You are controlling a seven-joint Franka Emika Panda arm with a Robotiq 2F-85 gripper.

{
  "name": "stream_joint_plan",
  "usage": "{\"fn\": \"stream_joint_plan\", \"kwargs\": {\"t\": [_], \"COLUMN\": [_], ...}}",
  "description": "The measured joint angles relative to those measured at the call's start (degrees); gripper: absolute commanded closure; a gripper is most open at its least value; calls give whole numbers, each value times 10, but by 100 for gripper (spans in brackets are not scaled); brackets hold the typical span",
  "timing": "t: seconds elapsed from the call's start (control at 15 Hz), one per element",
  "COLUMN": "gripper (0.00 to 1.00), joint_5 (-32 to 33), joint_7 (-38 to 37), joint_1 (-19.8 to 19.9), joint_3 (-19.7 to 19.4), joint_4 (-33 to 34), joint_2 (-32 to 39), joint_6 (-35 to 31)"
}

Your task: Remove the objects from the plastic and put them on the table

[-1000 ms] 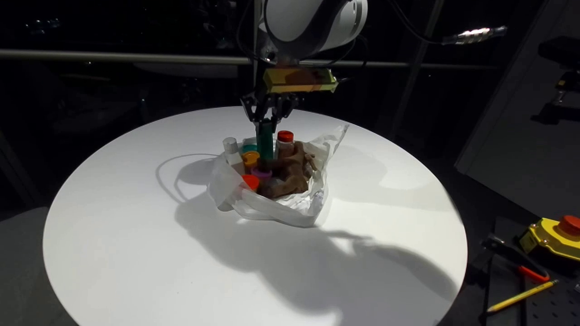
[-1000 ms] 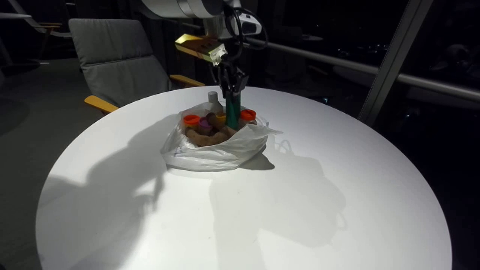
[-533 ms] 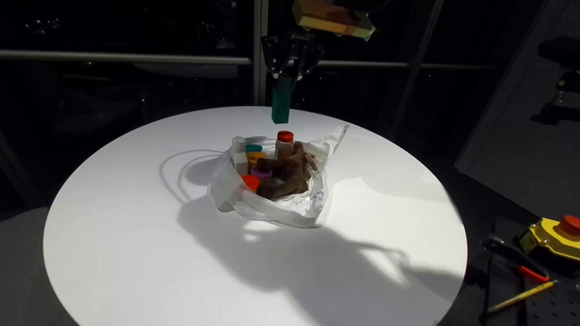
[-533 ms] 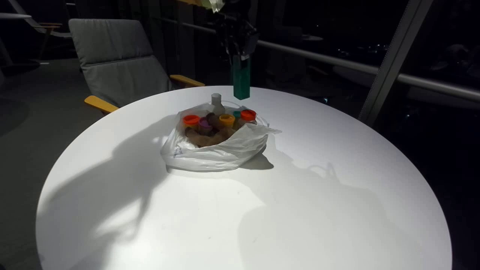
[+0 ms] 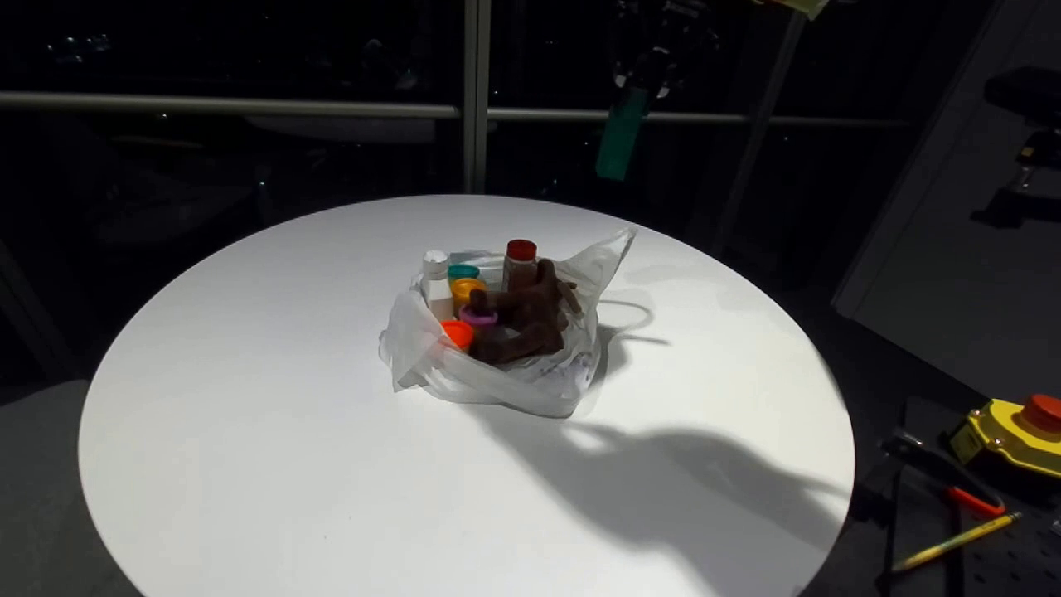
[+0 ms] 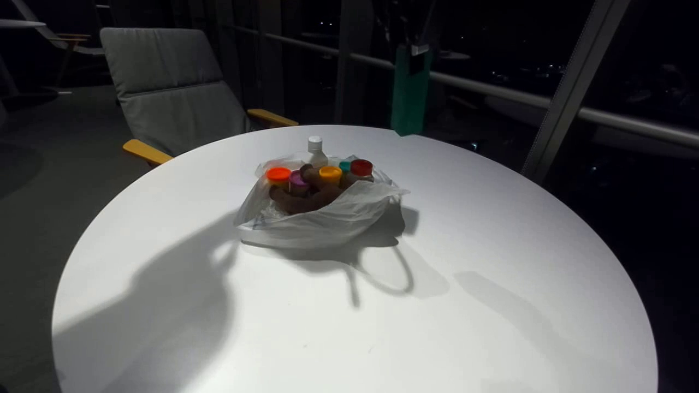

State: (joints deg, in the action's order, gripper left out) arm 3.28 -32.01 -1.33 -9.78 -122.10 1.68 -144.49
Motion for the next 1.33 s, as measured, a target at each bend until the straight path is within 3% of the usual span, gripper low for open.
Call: {"fn": "stream_joint_plan", "kwargs": {"t": [0.27,0.47,0.87,1.33], "gripper": [90,90,90,90], "joint_5": [-4,-5,-27,-40], "joint_7": [0,0,1,8], "joint_1": [54,73,74,71], "joint_3": [-2,-2,1,3], "joint_4": [-27,-31,-17,63], "joint_2": [-5,18,93,203], "joint_6": [-7,-7,-15,-16]}}
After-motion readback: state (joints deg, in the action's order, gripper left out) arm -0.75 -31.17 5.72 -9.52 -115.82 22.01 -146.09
